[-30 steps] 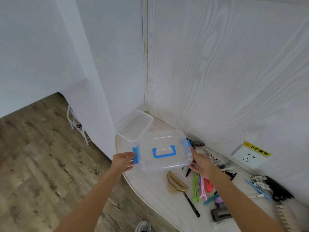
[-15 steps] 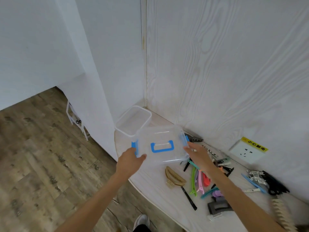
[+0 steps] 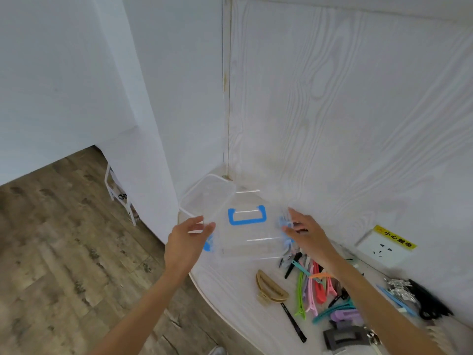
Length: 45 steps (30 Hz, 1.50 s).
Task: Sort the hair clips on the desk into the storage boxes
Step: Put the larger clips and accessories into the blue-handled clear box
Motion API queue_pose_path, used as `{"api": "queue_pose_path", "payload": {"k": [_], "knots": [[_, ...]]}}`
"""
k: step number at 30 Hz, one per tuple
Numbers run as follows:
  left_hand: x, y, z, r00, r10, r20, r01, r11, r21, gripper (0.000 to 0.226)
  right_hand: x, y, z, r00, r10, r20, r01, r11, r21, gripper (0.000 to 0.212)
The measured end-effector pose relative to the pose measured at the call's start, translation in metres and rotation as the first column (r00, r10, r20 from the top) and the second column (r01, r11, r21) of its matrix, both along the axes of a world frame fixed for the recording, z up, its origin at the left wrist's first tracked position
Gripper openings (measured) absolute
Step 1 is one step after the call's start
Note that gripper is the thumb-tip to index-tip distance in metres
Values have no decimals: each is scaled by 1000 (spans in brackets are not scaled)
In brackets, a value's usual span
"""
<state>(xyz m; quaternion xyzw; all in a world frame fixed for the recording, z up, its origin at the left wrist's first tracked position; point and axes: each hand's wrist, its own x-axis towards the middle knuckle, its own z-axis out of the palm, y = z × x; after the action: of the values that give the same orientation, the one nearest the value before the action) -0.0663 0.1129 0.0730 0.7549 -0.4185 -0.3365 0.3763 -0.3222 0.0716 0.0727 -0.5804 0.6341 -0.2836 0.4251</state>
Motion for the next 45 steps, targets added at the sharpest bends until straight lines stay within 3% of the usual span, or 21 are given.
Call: {"api": "queue_pose_path", "payload": {"k": [4,9,13,15,19,22,25,28,30,33,36,40,43,45], "knots": [[25,-32,11,1000,-19,17,18,996,82,31,34,-50,36,995,-29,97,31,999,-21,54],[53,-75,12,997,0,-83,16,981,193,32,76,-120,42,986,-38,161,8,983,182,65],[73,-100,12,996,16,-83,0,982,189,27,104,-144,20,986,32,163,-74,962,262,64],[77,-106,7,998,-57,-22,60,981,186,24,114,-148,0,988,130,85,-147,961,234,66],[63,-102,-7,908,-366,203,336,927,169,46,124,-154,-31,891,317,-324,-262,944,203,59],[57,-96,-24,765,-566,308,480,819,314,65,128,-150,-35,875,345,-340,-290,935,202,59],[59,-96,-33,674,-639,371,498,764,411,68,109,-139,-23,874,272,-403,-242,962,125,66],[56,-98,-36,648,-643,409,501,764,408,67,66,-112,-12,698,339,-630,-295,939,178,71],[50,-101,-39,657,-622,427,481,781,398,65,37,-90,-18,613,445,-653,-369,892,261,68],[37,-106,-44,706,-564,428,440,823,358,63,7,-71,-29,680,452,-578,-419,886,200,67],[28,-110,-44,722,-456,520,386,890,244,56,-3,-63,-32,756,418,-504,-419,900,117,64],[2,-92,-26,741,-403,537,449,892,51,48,-9,-44,-27,909,221,-354,-265,961,-80,56],[-29,-49,-7,676,-407,614,626,757,-187,26,-30,-9,-19,947,97,-306,-164,966,-200,40],[-49,-16,-6,565,-531,631,770,615,-172,19,-48,21,-22,948,56,-313,-130,967,-220,31]]}}
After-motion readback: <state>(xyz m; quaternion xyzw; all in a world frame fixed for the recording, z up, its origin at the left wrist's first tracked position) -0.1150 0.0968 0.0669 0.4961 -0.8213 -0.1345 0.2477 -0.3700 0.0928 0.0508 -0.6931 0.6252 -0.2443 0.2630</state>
